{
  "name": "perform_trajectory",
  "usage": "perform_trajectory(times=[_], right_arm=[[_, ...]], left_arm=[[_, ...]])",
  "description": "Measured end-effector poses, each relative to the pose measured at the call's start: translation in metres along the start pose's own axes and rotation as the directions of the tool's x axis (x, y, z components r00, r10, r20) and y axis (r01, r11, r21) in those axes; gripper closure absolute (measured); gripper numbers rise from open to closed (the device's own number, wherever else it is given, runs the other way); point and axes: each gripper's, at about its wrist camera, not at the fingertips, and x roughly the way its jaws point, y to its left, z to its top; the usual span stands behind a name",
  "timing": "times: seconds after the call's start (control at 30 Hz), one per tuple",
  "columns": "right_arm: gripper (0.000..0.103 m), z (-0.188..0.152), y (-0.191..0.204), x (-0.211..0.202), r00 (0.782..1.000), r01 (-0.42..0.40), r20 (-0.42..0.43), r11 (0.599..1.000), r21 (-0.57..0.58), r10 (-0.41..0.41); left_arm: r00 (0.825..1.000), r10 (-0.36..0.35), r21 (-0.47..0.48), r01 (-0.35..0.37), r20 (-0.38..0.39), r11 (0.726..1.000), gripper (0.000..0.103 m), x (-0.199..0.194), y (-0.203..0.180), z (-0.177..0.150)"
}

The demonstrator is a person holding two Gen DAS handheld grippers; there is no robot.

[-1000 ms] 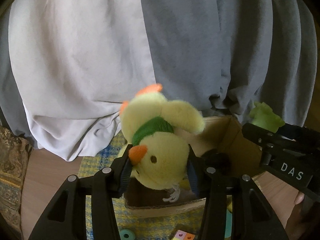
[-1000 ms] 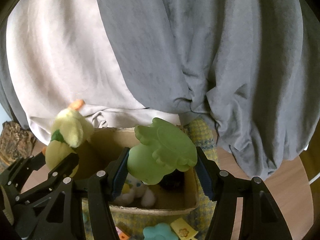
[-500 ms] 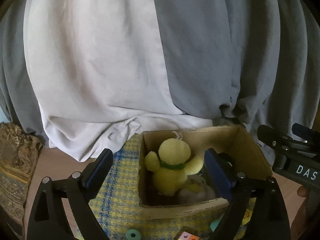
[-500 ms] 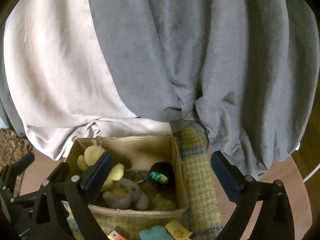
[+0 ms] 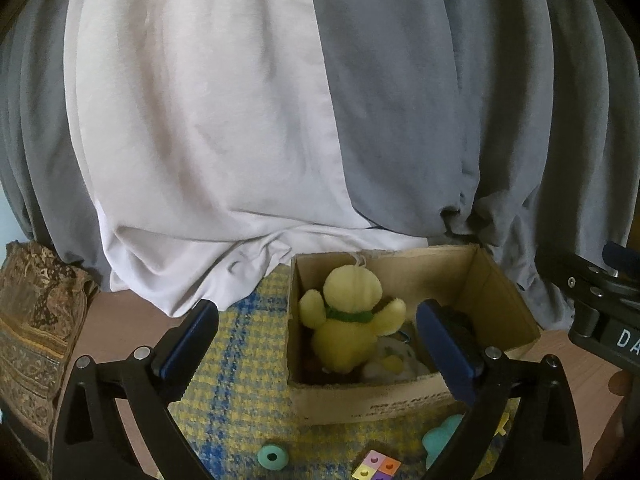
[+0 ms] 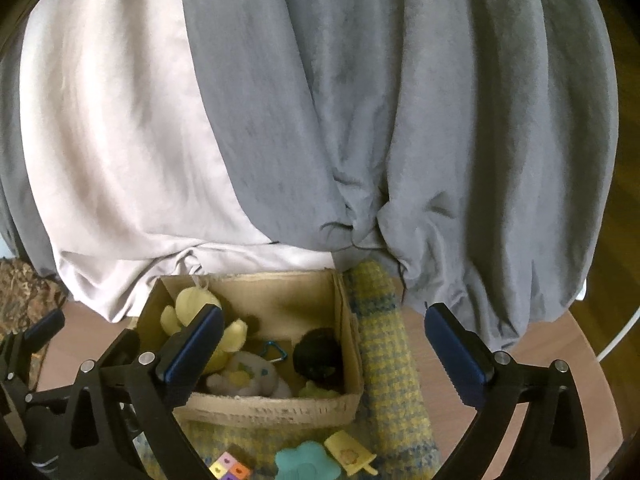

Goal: Organize objects
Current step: 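Withdraw both tools from the box toward the teal star and popsicle toy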

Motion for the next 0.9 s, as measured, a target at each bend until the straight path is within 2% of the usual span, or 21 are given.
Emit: perform_trajectory(times=[0.53, 0.9], right_arm=[[0.002, -0.042, -0.017, -0.011, 0.999, 0.003, -0.034, 1.000, 0.021, -0.002], [0.002, -0.076, -0.032, -0.012, 0.998, 0.019, -0.068, 1.000, 0.022, -0.018]], left_arm=[[0.999, 0.032, 0.020, -0.033, 0.032, 0.999, 0.001, -0.026, -0.011, -0.037], [0.999, 0.020, 0.012, -0.020, 0.030, 1.000, 0.001, -0.034, -0.023, -0.067]])
